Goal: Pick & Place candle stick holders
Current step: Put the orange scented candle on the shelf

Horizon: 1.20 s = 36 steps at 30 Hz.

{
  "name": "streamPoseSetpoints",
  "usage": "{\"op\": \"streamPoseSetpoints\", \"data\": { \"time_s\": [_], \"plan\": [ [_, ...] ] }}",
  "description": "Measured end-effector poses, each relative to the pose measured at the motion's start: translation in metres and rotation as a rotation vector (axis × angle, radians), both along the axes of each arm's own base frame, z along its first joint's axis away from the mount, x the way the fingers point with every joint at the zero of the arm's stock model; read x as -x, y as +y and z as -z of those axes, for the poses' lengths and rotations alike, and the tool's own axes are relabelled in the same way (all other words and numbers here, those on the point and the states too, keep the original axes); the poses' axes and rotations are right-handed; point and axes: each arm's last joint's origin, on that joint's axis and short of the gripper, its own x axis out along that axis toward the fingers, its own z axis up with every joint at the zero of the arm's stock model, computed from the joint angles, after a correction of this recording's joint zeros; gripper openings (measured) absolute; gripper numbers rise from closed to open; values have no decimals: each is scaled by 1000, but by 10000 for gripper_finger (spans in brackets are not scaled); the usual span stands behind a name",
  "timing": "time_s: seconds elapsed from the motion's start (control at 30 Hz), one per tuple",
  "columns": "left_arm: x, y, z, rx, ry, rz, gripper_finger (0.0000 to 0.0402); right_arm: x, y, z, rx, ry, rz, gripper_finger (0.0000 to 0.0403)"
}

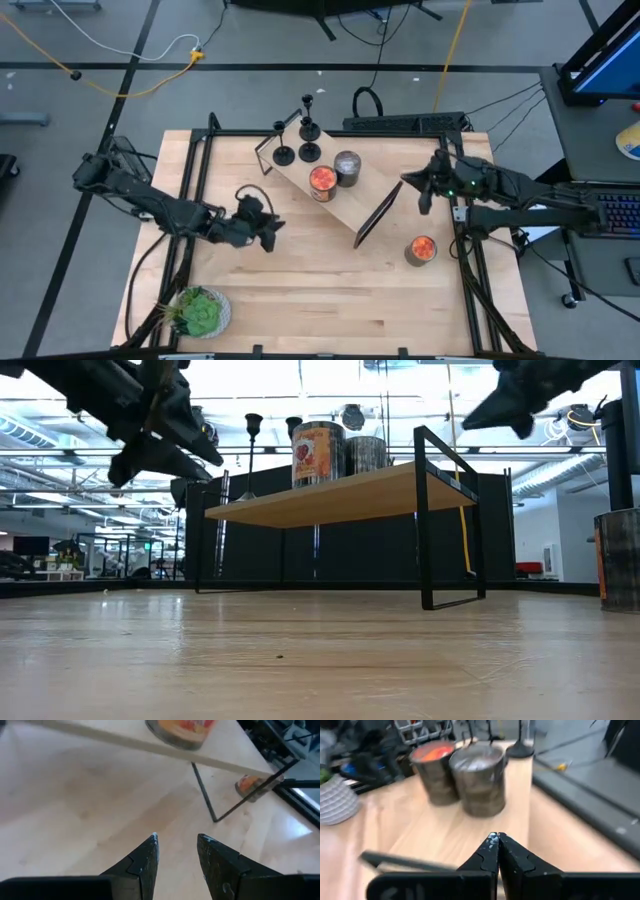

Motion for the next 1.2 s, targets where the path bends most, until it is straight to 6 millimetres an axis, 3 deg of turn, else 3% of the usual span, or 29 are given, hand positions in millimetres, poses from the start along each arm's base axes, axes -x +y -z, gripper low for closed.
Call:
{"op": "streamPoseSetpoints", "data": {
  "time_s": [0.1, 0.33, 0.6, 0.93, 1.2],
  "plan": [
    [5, 15, -8, -31, -56, 34, 145, 6, 7, 3, -75, 15, -17, 0],
    [38, 36, -21, -102, -176, 75, 145, 9, 19, 6, -181, 28, -112, 0],
    [79, 42, -25, -147, -281, 113, 145, 13, 28, 17, -304, 146, -180, 0],
    [123, 50, -34, -224, -332, 156, 145, 21, 34, 29, -488, 281, -138, 0],
    [143, 56, -33, -228, -356, 148, 145, 21, 36, 28, -557, 474, -103, 4]
  ]
}}
